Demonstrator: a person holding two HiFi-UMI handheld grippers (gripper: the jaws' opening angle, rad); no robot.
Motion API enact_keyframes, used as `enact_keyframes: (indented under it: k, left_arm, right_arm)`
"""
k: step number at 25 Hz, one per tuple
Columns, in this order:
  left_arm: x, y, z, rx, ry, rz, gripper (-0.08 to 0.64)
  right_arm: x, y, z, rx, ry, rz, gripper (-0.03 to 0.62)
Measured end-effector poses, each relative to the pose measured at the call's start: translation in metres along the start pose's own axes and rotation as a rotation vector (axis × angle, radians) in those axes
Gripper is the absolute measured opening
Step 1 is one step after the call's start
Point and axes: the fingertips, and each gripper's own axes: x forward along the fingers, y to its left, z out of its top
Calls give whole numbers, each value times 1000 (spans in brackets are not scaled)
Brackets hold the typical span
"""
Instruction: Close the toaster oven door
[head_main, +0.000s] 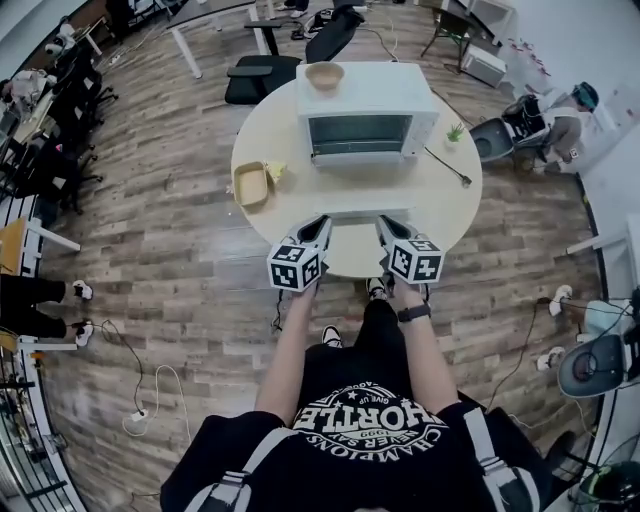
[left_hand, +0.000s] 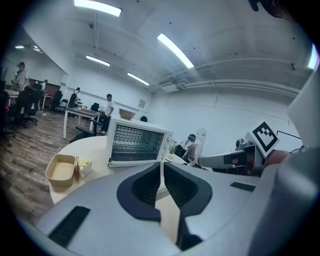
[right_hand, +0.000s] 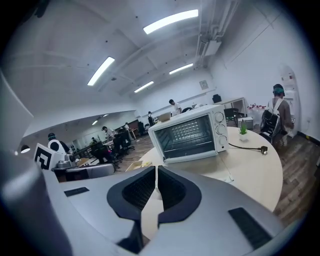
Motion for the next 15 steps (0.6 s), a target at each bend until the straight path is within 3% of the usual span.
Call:
enact_keyframes:
  k: [7, 11, 15]
  left_arm:
    - [34, 26, -39, -53, 46, 50, 27]
    - [49, 30, -65, -83, 88, 77, 82]
    - [61, 42, -85, -123, 119, 108, 95]
  right_arm:
    - [30, -38, -27, -1, 92, -18, 67]
    - [40, -64, -49, 3, 164, -22, 87]
    - [53, -86, -60, 23, 194, -29, 104]
